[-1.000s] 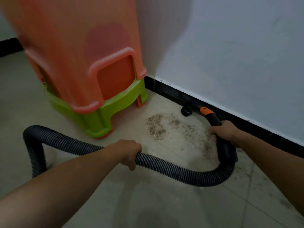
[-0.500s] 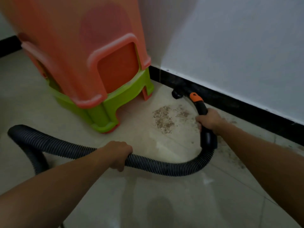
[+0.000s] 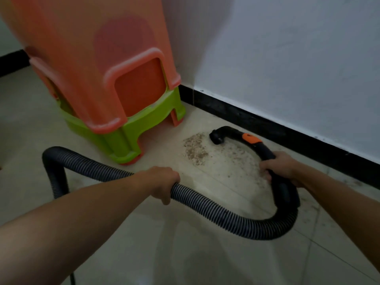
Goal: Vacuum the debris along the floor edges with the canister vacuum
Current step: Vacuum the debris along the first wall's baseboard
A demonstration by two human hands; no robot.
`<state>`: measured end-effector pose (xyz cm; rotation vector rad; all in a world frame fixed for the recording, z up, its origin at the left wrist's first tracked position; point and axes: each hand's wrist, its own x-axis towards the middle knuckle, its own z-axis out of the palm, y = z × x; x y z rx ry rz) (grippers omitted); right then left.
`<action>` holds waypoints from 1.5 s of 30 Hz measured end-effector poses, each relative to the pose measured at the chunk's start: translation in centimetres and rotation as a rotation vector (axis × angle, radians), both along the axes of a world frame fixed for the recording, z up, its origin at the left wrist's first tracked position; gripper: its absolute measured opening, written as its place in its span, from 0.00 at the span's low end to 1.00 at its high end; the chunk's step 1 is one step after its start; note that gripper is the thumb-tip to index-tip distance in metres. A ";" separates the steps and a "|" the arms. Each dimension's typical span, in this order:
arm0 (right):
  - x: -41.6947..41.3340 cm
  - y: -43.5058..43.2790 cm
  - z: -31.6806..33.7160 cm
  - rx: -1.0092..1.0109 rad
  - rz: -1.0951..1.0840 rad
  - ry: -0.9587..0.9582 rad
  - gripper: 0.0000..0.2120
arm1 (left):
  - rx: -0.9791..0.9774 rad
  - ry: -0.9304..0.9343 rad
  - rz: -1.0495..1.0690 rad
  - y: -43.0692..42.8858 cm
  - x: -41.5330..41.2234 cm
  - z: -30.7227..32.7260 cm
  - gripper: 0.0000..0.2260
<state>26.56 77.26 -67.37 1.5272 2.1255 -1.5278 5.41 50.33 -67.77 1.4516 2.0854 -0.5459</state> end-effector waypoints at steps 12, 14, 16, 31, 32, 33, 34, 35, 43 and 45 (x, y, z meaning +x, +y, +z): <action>1.0 -1.7 0.5 0.077 0.025 0.009 0.09 | -0.067 0.067 -0.049 -0.3 2.2 2.7 0.15; -0.1 -1.8 0.3 0.062 0.001 0.031 0.13 | -0.067 0.092 -0.022 -1.3 1.7 3.3 0.15; -1.8 -2.0 0.3 0.029 -0.015 0.066 0.15 | -0.077 0.119 -0.002 -2.6 1.4 3.6 0.15; -6.6 -5.0 -1.1 0.082 0.140 0.044 0.18 | -0.069 0.121 0.003 -5.6 0.4 2.8 0.15; -6.9 -5.1 -1.0 0.104 0.144 0.041 0.17 | -0.078 0.118 0.003 -5.7 0.3 2.7 0.15; -7.0 -5.3 -1.0 0.129 0.135 0.040 0.17 | -0.086 0.120 0.005 -5.9 0.2 2.7 0.16; -7.1 -5.5 -1.1 0.148 0.126 0.037 0.17 | -0.091 0.122 0.011 -6.1 0.0 2.7 0.16; -7.2 -5.9 -1.3 0.149 0.132 0.033 0.17 | -0.094 0.121 0.020 -6.4 -0.3 2.7 0.16; -5.7 -4.5 -1.1 0.151 0.060 0.012 0.17 | -0.060 0.078 0.036 -5.6 0.0 2.7 0.14; -4.3 -3.3 -0.9 0.169 0.006 -0.014 0.17 | -0.027 0.068 0.056 -5.0 -0.2 2.9 0.14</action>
